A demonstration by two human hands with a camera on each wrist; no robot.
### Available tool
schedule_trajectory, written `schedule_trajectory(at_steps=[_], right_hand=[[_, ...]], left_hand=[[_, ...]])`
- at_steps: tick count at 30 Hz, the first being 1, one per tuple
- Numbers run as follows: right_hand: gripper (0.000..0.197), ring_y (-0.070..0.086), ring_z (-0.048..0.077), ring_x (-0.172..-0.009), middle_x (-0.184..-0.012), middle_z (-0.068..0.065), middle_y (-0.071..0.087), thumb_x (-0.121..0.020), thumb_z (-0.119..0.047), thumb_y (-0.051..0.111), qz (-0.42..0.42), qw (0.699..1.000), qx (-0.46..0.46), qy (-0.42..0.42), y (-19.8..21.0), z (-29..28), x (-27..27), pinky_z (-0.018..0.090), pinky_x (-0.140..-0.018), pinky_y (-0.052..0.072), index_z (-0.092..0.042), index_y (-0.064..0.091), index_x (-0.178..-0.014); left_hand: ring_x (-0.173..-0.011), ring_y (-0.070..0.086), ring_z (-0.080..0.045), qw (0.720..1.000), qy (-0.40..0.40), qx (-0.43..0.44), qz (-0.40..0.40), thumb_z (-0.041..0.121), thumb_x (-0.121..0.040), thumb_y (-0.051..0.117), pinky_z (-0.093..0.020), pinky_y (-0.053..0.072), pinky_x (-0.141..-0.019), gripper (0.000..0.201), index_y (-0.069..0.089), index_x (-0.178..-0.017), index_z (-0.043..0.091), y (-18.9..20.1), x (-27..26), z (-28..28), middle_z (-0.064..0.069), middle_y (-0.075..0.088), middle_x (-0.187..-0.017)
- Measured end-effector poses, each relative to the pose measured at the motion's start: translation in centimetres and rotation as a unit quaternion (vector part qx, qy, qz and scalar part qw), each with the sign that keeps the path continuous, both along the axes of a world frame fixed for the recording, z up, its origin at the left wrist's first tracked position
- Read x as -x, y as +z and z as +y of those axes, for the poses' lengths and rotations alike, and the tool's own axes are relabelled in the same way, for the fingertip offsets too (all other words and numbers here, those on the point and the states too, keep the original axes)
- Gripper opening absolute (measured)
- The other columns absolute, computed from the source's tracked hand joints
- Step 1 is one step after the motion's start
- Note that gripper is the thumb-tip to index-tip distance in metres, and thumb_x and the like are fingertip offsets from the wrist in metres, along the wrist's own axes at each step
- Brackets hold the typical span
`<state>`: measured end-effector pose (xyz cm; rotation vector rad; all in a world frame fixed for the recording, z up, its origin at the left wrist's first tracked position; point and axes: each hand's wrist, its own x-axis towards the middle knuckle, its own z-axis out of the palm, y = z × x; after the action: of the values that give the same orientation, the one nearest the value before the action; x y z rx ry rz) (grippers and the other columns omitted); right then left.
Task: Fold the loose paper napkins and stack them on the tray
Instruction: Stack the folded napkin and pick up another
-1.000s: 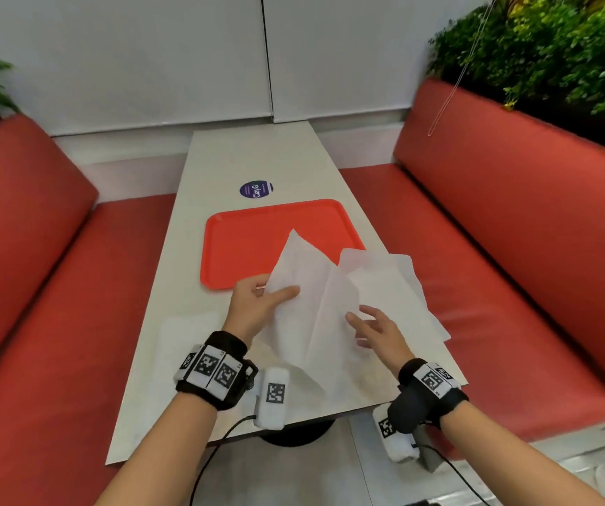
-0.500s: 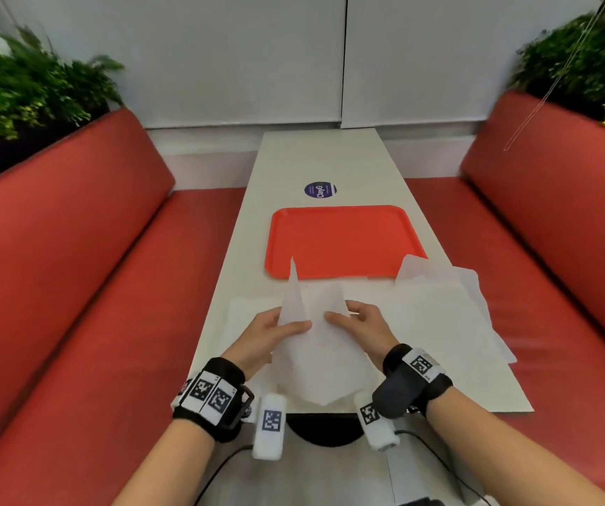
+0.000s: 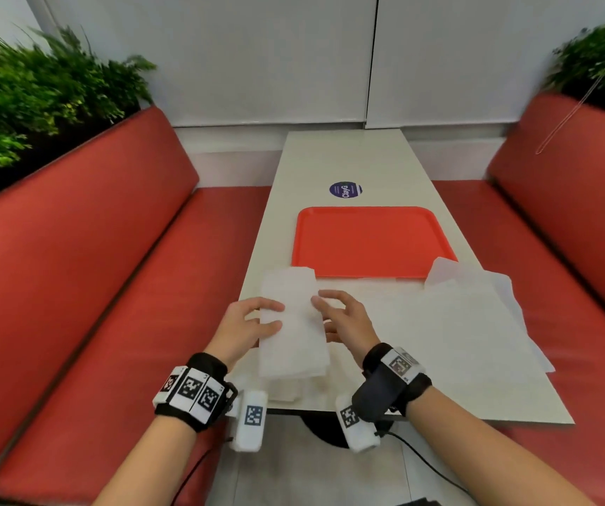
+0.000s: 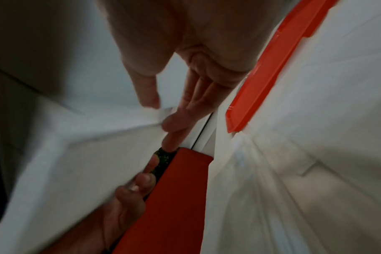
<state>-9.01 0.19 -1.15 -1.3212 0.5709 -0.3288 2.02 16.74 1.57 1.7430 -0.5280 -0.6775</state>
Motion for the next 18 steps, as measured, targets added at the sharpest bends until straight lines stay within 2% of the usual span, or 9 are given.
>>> schedule_trajectory(at_steps=[1,3,5,8,11,13,18], right_hand=[[0.045,0.066,0.021,-0.067,-0.083,0.011,0.066,-0.085,-0.022,0.073,-0.001,1.000,0.027,-0.002,-0.3,0.2,-0.4,0.028,-0.055,0.053,-0.018,0.052,-0.124],[0.053,0.065,0.020,-0.070,-0.082,0.010,0.062,-0.079,-0.007,0.074,-0.001,0.996,0.085,0.008,-0.9,0.9,-1.2,0.029,-0.055,0.054,-0.027,0.051,-0.122],[0.048,0.063,0.020,-0.066,-0.082,0.010,0.060,-0.077,-0.001,0.071,0.002,0.992,0.121,0.021,-1.6,1.6,-1.9,0.030,-0.054,0.055,-0.027,0.056,-0.114],[0.040,0.061,0.019,-0.063,-0.086,0.009,0.060,-0.077,0.000,0.070,0.035,0.988,0.151,0.017,-3.0,2.4,-2.8,0.028,-0.054,0.054,-0.023,0.062,-0.109],[0.038,0.059,0.016,-0.064,-0.082,0.002,0.056,-0.077,-0.002,0.069,0.085,0.982,0.169,0.014,-4.5,2.9,-3.4,0.026,-0.055,0.054,-0.022,0.062,-0.108],[0.037,0.058,0.017,-0.065,-0.082,0.002,0.055,-0.076,-0.002,0.069,0.104,0.979,0.173,0.012,-5.2,3.3,-3.6,0.027,-0.055,0.055,-0.022,0.062,-0.106],[0.037,0.057,0.019,-0.065,-0.084,0.005,0.055,-0.074,-0.001,0.070,0.117,0.977,0.176,-0.018,-6.0,3.5,-3.8,0.023,-0.050,0.051,-0.021,0.062,-0.104]], left_hand=[[-0.086,0.070,-0.027,1.000,-0.003,-0.002,-0.013,-0.003,-0.082,0.069,-0.037,0.058,-0.072,0.029,0.068,-0.105,0.014,0.0,-0.5,0.3,-0.010,0.063,-0.119],[-0.075,0.067,-0.022,0.999,0.004,-0.011,-0.037,-0.003,-0.078,0.073,-0.027,0.055,-0.062,0.042,0.063,-0.111,0.021,-0.2,-1.6,0.7,-0.010,0.063,-0.112],[-0.069,0.062,-0.019,0.998,0.022,-0.033,-0.058,0.001,-0.074,0.077,-0.024,0.051,-0.058,0.048,0.060,-0.111,0.026,-1.1,-2.6,1.0,-0.010,0.062,-0.105],[-0.068,0.059,-0.018,0.990,0.038,-0.091,-0.100,0.008,-0.072,0.081,-0.027,0.051,-0.061,0.048,0.057,-0.109,0.026,-2.7,-3.1,1.2,-0.006,0.060,-0.100],[-0.064,0.052,-0.012,0.984,0.041,-0.117,-0.127,0.007,-0.074,0.080,-0.019,0.046,-0.060,0.047,0.056,-0.112,0.021,-4.1,-2.8,1.3,0.002,0.054,-0.091],[-0.064,0.052,-0.011,0.985,0.044,-0.115,-0.124,0.006,-0.074,0.080,-0.016,0.044,-0.058,0.046,0.056,-0.112,0.019,-4.9,-2.7,1.2,0.001,0.055,-0.091],[-0.067,0.055,-0.014,0.984,0.065,-0.108,-0.122,0.007,-0.071,0.082,-0.018,0.045,-0.060,0.045,0.058,-0.107,0.019,-5.8,-3.4,0.9,-0.004,0.061,-0.093]])
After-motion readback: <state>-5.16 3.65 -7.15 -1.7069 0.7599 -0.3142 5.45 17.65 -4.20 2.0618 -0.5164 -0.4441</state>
